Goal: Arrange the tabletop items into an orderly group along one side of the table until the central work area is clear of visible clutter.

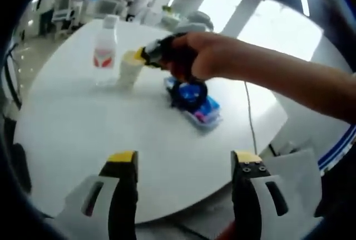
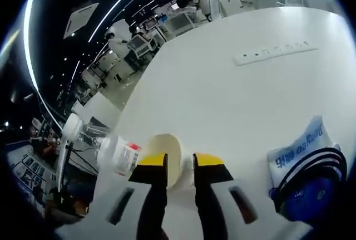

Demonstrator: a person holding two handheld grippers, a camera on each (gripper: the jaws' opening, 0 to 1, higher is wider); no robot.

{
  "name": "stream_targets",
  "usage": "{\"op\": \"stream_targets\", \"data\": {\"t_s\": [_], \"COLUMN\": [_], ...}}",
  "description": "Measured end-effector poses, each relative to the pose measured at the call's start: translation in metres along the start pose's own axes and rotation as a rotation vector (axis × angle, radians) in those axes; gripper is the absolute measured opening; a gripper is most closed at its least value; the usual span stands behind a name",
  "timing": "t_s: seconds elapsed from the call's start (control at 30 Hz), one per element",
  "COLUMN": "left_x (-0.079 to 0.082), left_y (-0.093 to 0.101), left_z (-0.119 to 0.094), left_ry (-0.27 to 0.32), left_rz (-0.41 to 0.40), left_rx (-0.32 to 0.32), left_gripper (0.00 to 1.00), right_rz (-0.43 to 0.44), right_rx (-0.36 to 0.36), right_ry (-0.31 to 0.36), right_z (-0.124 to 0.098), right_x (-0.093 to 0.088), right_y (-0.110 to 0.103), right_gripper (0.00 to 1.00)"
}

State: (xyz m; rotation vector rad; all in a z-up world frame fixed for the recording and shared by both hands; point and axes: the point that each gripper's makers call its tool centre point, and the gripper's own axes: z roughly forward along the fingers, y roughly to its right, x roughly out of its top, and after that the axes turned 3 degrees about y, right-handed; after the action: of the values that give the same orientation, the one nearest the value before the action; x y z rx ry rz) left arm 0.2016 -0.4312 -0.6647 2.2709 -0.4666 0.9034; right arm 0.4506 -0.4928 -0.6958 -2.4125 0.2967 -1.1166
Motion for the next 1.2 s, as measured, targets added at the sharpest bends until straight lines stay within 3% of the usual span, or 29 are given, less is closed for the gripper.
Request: {"op": "stream_targets", "data": {"t_s": [0.17, 0.23, 0.37, 0.47, 0.53, 0.57, 0.6, 0.63, 0.67, 0.77, 0.87, 1.03, 1.2], "left_x": [0.000, 0.002, 0.001, 0.001, 0.000, 0.000, 0.000, 0.000, 0.002, -0.001, -0.003, -0.004, 0.002], "left_y": [0.002, 0.003, 0.007, 0.010, 0.012, 0.012, 0.013, 0.013, 0.015, 0.020, 0.022, 0.022, 0.019], "left_z": [-0.001, -0.001, 0.001, 0.001, 0.001, 0.001, 0.002, 0.002, 0.002, 0.004, 0.005, 0.006, 0.003], "left_ry": [-0.002, 0.001, -0.007, -0.010, -0.013, -0.015, -0.019, -0.018, -0.012, -0.029, -0.039, -0.046, -0.018], "left_rz": [0.022, 0.032, 0.050, 0.060, 0.067, 0.071, 0.077, 0.081, 0.088, 0.114, 0.125, 0.142, 0.128], "left_rx": [0.002, 0.000, -0.013, -0.024, -0.028, -0.030, -0.032, -0.031, -0.034, -0.046, -0.051, -0.052, -0.044], "left_gripper": [0.65, 0.65, 0.65, 0.65, 0.65, 0.65, 0.65, 0.65, 0.64, 0.64, 0.64, 0.65, 0.65], "right_rz": [-0.013, -0.018, -0.165, -0.238, -0.280, -0.312, -0.356, -0.364, -0.392, -0.458, -0.459, -0.380, -0.402], "right_rx": [0.014, 0.054, 0.118, 0.142, 0.133, 0.126, 0.120, 0.119, 0.135, 0.116, 0.114, 0.070, 0.041], "right_ry": [0.041, 0.066, 0.139, 0.174, 0.184, 0.175, 0.132, 0.119, 0.079, 0.034, 0.051, 0.104, 0.109], "right_z": [-0.017, -0.031, -0.072, -0.118, -0.151, -0.158, -0.168, -0.171, -0.180, -0.193, -0.198, -0.202, -0.201], "right_x": [0.017, 0.026, 0.038, 0.021, -0.002, -0.013, -0.036, -0.043, -0.069, -0.096, -0.102, -0.099, -0.097], "right_y": [0.002, -0.001, -0.005, -0.001, 0.000, 0.004, 0.010, 0.012, 0.016, 0.027, 0.038, 0.050, 0.060], "right_gripper": [0.30, 0.36, 0.43, 0.45, 0.46, 0.46, 0.45, 0.43, 0.41, 0.41, 0.42, 0.43, 0.43]}}
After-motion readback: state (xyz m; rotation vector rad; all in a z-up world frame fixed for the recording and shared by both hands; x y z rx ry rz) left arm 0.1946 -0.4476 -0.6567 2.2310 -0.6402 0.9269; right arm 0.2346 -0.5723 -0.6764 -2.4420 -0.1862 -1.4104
